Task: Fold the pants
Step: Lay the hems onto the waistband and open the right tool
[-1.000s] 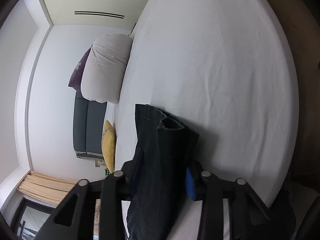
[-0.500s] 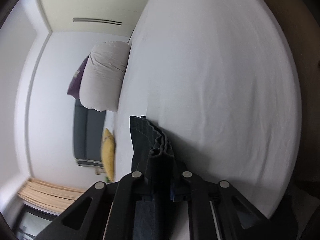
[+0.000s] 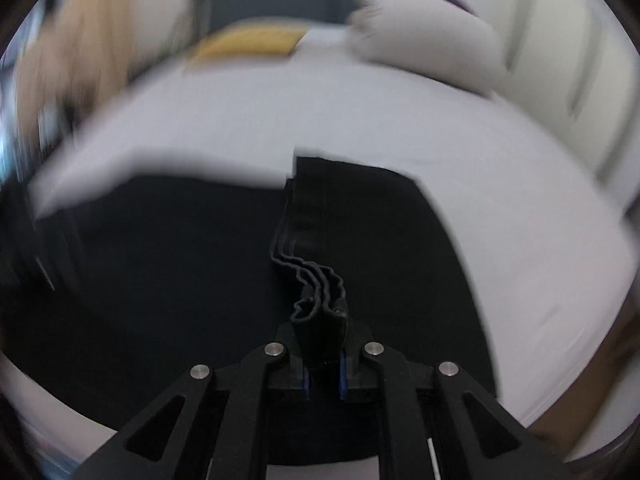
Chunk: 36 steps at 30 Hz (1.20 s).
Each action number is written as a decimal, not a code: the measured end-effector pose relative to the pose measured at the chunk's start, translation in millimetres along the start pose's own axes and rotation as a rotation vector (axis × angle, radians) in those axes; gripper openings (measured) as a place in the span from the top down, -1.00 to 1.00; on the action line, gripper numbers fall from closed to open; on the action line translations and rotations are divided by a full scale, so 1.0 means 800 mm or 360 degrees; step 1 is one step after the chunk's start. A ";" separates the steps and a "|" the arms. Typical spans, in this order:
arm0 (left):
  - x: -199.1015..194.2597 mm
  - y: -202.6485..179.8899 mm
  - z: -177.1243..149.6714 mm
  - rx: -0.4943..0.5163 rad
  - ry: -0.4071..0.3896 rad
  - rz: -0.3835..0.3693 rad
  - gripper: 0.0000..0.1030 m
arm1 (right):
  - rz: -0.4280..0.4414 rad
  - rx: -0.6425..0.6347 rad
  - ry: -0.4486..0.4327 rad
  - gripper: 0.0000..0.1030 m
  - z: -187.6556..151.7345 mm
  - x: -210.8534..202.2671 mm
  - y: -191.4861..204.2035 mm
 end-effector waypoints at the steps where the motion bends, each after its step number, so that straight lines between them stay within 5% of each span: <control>1: -0.002 -0.003 0.001 0.0002 -0.0001 0.0013 0.92 | -0.0097 -0.0120 0.0003 0.77 -0.007 0.008 0.011; 4: -0.006 -0.011 0.003 -0.0024 -0.0006 0.0021 0.90 | -0.0124 -0.0122 -0.0019 0.78 -0.003 0.008 0.009; 6: -0.003 -0.019 0.003 -0.0100 0.0016 -0.0044 0.71 | -0.0141 -0.0144 -0.0036 0.78 -0.003 0.004 0.007; 10: -0.002 -0.051 0.017 -0.0180 -0.0013 -0.0173 -0.55 | -0.0214 -0.0297 -0.0106 0.78 -0.006 -0.011 0.024; 11: 0.000 -0.059 0.021 -0.0184 -0.0023 -0.0174 -0.75 | -0.0219 -0.0321 -0.0116 0.78 -0.008 -0.013 0.029; 13: 0.013 -0.080 0.030 -0.0197 0.0000 -0.0199 -0.82 | -0.0235 -0.0371 -0.0148 0.78 -0.009 -0.020 0.039; 19: 0.081 -0.138 0.035 -0.0237 0.0200 -0.0304 -0.82 | -0.0218 -0.0387 -0.0250 0.78 0.001 -0.042 0.059; 28: 0.120 -0.164 0.062 -0.0339 0.0271 -0.0361 -0.78 | -0.0209 -0.0308 -0.0316 0.78 0.017 -0.055 0.058; 30: 0.117 -0.163 0.061 -0.0335 0.0285 -0.0372 -0.56 | -0.0201 -0.0329 -0.0321 0.78 0.018 -0.056 0.064; 32: 0.120 -0.162 0.060 -0.0283 0.0331 -0.0327 0.56 | -0.0195 -0.0353 -0.0326 0.78 0.020 -0.058 0.071; 36: 0.112 -0.149 0.055 -0.0177 0.0351 -0.0251 0.83 | -0.0192 -0.0425 -0.0342 0.78 0.023 -0.065 0.091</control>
Point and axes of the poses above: each gripper's, at about its wrist camera, not at the fingertips, and x roughly the way its jaws point, y to its left, z to its top, the point moved 8 cm from there along x, roughly the way its jaws point, and after that the axes turned 4 degrees about -y, right-handed, at the moved point
